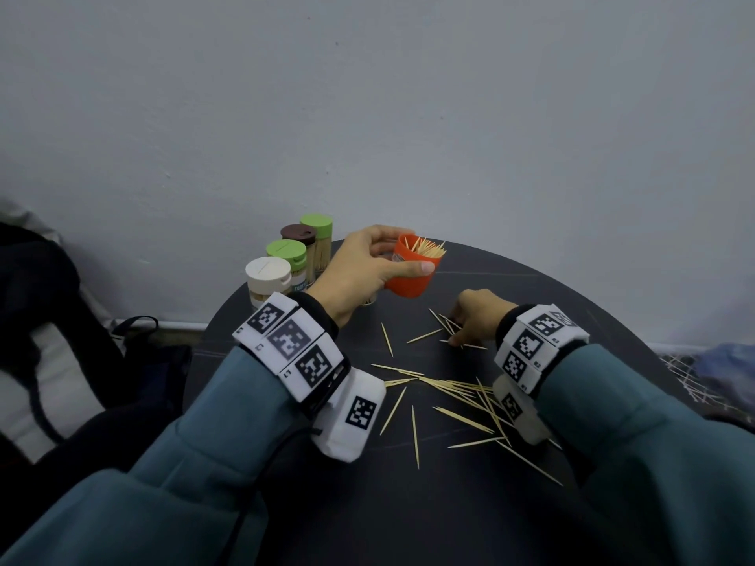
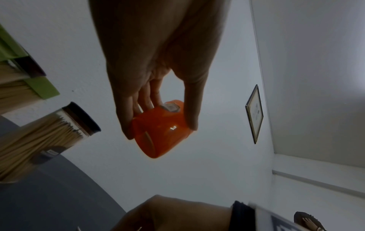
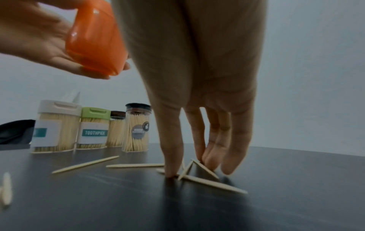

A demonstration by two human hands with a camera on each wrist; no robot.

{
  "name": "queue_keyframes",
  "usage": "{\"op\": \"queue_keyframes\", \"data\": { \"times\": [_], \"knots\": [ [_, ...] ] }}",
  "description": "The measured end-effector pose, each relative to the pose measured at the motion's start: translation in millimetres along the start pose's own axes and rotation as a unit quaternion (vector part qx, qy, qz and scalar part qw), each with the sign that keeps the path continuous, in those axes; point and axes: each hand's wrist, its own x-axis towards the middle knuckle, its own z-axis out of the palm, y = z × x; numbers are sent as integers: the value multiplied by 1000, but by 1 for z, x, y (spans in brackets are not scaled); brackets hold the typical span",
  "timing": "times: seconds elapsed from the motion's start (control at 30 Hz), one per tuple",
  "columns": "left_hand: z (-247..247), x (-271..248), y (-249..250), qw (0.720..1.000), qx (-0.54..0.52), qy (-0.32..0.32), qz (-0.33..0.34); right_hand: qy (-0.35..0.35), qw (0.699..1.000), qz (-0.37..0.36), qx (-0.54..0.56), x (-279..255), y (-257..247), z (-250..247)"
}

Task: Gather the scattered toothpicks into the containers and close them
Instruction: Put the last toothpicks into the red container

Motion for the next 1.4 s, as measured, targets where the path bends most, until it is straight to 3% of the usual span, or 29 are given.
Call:
{"op": "queue_keyframes", "data": {
  "times": [0.3,0.83,1.2,1.4],
  "knots": [
    [1,-1,-1,1000,-1,-5,4,8,999,-40,34,10,-14,-1],
    [1,0,-4,1000,24,-8,-5,-18,975,-216,40,-11,-42,8],
    [0,-2,-5,1000,29,-8,-5,-33,979,-165,-116,-18,-48,9],
    [0,-3,-5,1000,29,-11,1,-14,980,-183,-74,-29,-32,-3]
  ]
}}
